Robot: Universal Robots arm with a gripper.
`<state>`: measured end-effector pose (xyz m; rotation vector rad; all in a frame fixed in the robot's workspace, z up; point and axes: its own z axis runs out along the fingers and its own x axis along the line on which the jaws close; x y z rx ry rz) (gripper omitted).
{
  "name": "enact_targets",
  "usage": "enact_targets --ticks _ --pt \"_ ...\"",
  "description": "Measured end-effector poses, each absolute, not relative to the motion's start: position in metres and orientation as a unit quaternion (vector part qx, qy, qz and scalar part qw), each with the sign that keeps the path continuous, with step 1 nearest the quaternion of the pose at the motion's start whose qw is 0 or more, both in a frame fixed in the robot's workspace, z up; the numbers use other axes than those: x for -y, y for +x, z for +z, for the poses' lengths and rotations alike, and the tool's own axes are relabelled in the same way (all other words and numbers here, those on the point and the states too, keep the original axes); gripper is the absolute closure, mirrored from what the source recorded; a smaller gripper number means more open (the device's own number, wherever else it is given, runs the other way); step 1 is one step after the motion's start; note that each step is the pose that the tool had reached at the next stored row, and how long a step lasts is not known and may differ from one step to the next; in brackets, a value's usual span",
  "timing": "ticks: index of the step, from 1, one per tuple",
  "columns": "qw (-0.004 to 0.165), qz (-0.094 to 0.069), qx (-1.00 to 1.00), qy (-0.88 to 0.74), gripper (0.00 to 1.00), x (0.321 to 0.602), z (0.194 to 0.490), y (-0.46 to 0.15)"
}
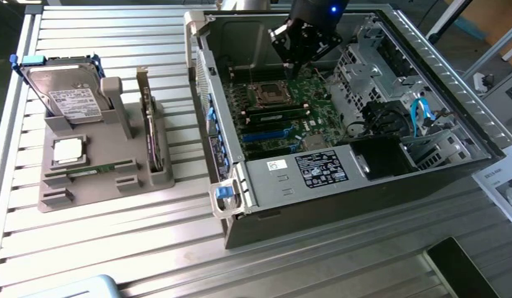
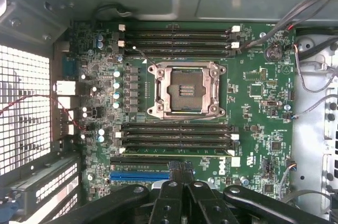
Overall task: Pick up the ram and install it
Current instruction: 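Press down the ram until it locks into place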
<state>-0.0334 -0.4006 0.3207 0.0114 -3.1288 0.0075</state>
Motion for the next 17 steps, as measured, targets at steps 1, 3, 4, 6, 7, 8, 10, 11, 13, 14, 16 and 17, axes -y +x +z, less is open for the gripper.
enact_targets --ticks 1,3,4,6,7,8,10,11,13,14,16,17 --pt "0.006 0.002 1.000 0.004 0.89 0.4006 0.3207 -0.0325" --pt "0.006 0.002 1.000 0.004 0.89 0.4006 0.3207 -0.0313" --pt "0.006 0.002 1.000 0.003 0.89 0.4006 0.3206 -0.0313" --pt "0.006 0.002 1.000 0.004 0.89 0.4006 0.3206 -0.0312" --pt "0.006 0.002 1.000 0.004 0.89 0.4006 0.3206 -0.0312" --pt "0.006 0.002 1.000 0.004 0.89 0.4006 0.3206 -0.0312" --pt "0.005 0.002 1.000 0.004 0.89 0.4006 0.3206 -0.0312" --pt "0.004 0.002 1.000 0.004 0.89 0.4006 0.3205 -0.0312" --pt "0.004 0.002 1.000 0.004 0.89 0.4006 0.3206 -0.0312" --pt "0.004 0.002 1.000 0.004 0.89 0.4006 0.3206 -0.0312" --pt "0.004 0.002 1.000 0.004 0.89 0.4006 0.3206 -0.0312" --pt "0.004 0.002 1.000 0.004 0.89 0.4006 0.3206 -0.0312"
